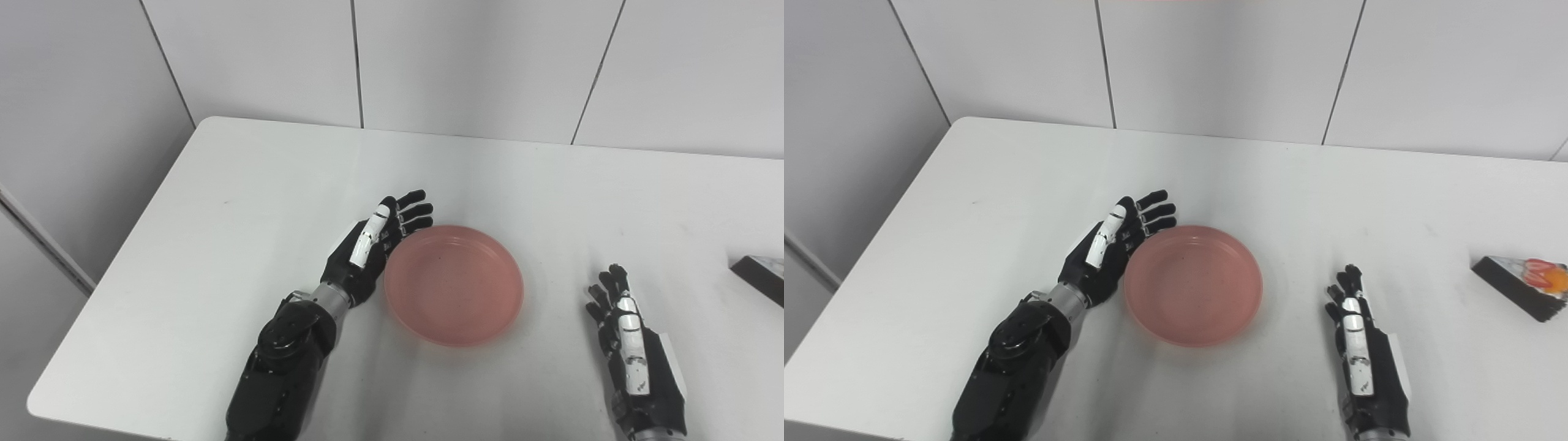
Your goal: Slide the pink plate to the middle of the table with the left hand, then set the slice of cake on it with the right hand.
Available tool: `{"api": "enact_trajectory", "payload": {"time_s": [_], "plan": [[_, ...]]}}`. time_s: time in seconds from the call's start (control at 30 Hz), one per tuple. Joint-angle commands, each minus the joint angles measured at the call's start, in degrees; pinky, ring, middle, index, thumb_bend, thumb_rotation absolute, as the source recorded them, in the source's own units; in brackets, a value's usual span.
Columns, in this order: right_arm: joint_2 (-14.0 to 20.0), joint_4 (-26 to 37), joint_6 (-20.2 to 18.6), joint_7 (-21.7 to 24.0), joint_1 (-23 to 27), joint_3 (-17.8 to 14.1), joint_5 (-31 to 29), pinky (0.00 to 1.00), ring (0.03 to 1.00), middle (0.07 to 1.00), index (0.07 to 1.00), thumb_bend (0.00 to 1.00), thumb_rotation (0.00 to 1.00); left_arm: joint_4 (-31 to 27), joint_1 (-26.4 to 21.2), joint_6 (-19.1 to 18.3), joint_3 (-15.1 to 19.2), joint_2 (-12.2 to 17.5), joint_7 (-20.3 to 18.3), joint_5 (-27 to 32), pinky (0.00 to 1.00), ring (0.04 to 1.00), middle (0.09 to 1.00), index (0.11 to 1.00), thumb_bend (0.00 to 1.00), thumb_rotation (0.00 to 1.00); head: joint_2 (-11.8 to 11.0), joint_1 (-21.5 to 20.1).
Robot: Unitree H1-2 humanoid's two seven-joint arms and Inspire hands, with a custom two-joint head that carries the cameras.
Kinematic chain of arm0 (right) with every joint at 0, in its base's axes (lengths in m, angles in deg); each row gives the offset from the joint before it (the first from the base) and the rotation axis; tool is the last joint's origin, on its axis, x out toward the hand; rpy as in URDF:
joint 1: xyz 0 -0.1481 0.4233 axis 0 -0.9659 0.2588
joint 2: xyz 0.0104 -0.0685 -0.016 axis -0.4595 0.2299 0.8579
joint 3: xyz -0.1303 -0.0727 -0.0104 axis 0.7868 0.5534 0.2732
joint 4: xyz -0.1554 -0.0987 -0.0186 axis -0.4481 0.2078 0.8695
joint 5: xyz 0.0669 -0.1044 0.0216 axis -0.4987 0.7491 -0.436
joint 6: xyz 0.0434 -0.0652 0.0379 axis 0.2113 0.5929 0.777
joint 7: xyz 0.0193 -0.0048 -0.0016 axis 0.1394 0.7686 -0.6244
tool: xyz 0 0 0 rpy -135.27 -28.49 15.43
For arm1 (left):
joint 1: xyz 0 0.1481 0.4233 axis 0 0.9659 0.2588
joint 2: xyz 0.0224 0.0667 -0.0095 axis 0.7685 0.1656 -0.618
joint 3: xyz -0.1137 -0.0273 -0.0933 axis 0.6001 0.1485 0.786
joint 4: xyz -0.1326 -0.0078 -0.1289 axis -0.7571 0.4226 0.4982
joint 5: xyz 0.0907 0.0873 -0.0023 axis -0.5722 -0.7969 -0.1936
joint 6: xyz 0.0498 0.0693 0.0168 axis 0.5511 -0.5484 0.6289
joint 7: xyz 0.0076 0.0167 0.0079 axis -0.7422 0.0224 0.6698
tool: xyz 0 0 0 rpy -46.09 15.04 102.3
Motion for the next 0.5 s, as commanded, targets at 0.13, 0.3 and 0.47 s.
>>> {"api": "enact_trajectory", "payload": {"time_s": [0.13,0.3,0.47], "plan": [[-0.84,1.26,-0.67,0.10,0.77,0.47,0.12,0.97,0.966,0.987,0.998,0.51,1.00,-0.93,2.16,-3.08,-0.47,-0.59,-0.63,1.03,0.86,0.857,0.852,0.836,0.42,1.00,0.29,-0.37],[-0.86,1.49,-0.73,0.26,0.78,0.61,0.18,0.98,0.972,0.992,1.000,0.50,1.00,-1.85,3.02,-3.19,-1.25,-0.63,-0.39,0.72,0.86,0.846,0.839,0.826,0.43,1.00,0.40,-0.89],[-1.11,1.68,-1.30,0.04,0.85,0.57,0.07,0.98,0.973,0.992,1.000,0.50,1.00,-1.00,2.96,-2.83,-1.04,-0.56,-0.16,0.65,0.86,0.854,0.850,0.837,0.43,1.00,0.62,-1.80]]}}
